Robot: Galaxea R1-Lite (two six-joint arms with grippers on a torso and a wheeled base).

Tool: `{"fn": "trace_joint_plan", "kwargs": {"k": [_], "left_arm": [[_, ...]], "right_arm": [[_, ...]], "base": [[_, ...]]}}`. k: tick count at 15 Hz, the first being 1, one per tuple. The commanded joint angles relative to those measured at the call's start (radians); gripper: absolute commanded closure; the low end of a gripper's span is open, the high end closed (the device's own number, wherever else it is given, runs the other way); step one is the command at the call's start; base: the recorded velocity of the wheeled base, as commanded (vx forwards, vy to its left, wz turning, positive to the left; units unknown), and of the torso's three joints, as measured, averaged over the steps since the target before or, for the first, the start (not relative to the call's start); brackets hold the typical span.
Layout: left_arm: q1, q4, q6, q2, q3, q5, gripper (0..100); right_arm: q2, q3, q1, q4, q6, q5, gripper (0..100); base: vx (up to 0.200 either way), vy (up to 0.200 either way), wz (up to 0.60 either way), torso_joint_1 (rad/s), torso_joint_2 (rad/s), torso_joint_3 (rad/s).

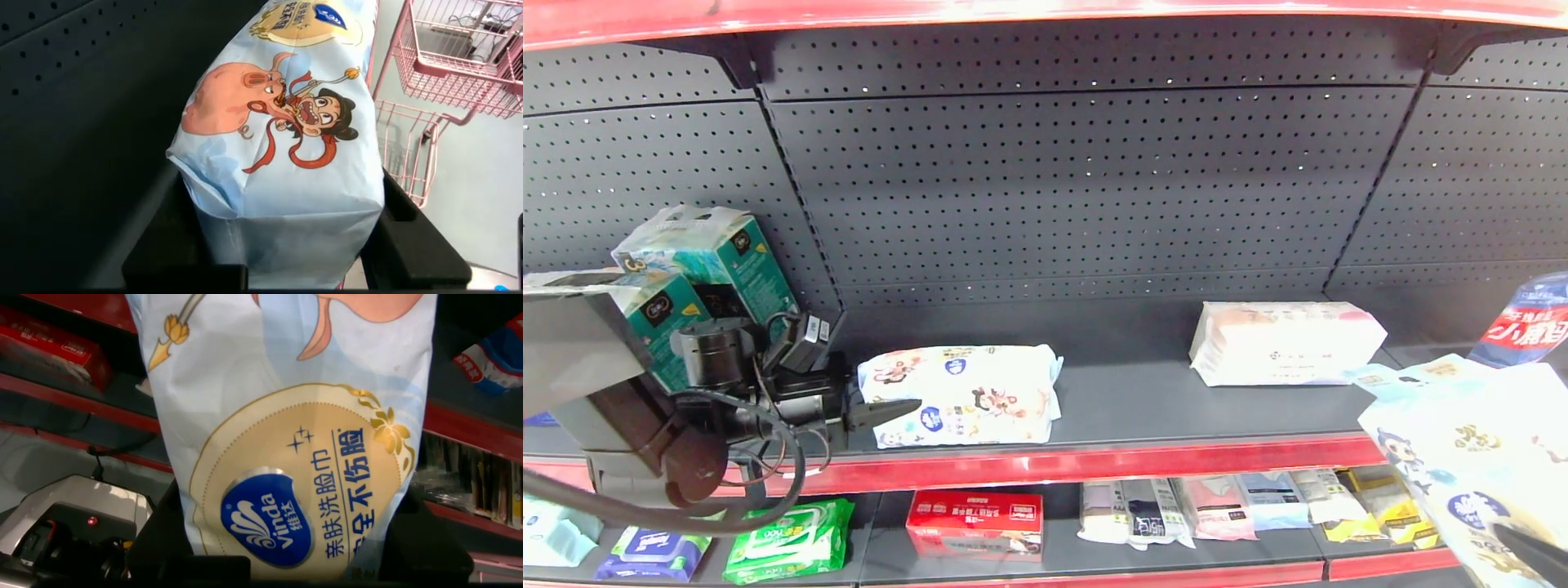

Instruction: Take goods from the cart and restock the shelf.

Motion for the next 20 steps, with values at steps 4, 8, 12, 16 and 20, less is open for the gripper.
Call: {"fn": "trace_joint_plan", "kwargs": {"k": [4, 8, 12, 16, 20], "left_arm": [[0.017, -0.111, -0.030, 0.031, 0.059, -0.001, 100], [0.020, -0.133, -0.042, 0.031, 0.071, -0.003, 100], [0.020, -0.142, -0.041, 0.029, 0.074, -0.005, 100], [0.020, -0.166, -0.042, 0.029, 0.091, -0.041, 100], [0.022, -0.192, -0.050, 0.031, 0.113, -0.041, 100]], "right_arm": [[0.002, -0.005, 0.001, 0.000, -0.001, -0.001, 100], [-0.001, -0.003, 0.001, 0.002, -0.001, -0.004, 100], [-0.002, -0.003, 0.001, 0.000, -0.001, -0.004, 100], [-0.002, -0.002, -0.001, 0.000, -0.001, -0.004, 100], [-0.005, -0.002, -0.001, 0.000, -0.001, -0.004, 100]], "base": [[0.000, 0.000, 0.00, 0.000, 0.00, 0.000], [0.000, 0.000, 0.00, 0.000, 0.00, 0.000], [0.000, 0.000, 0.00, 0.000, 0.00, 0.000], [0.000, 0.000, 0.00, 0.000, 0.00, 0.000], [0.000, 0.000, 0.00, 0.000, 0.00, 0.000]]}}
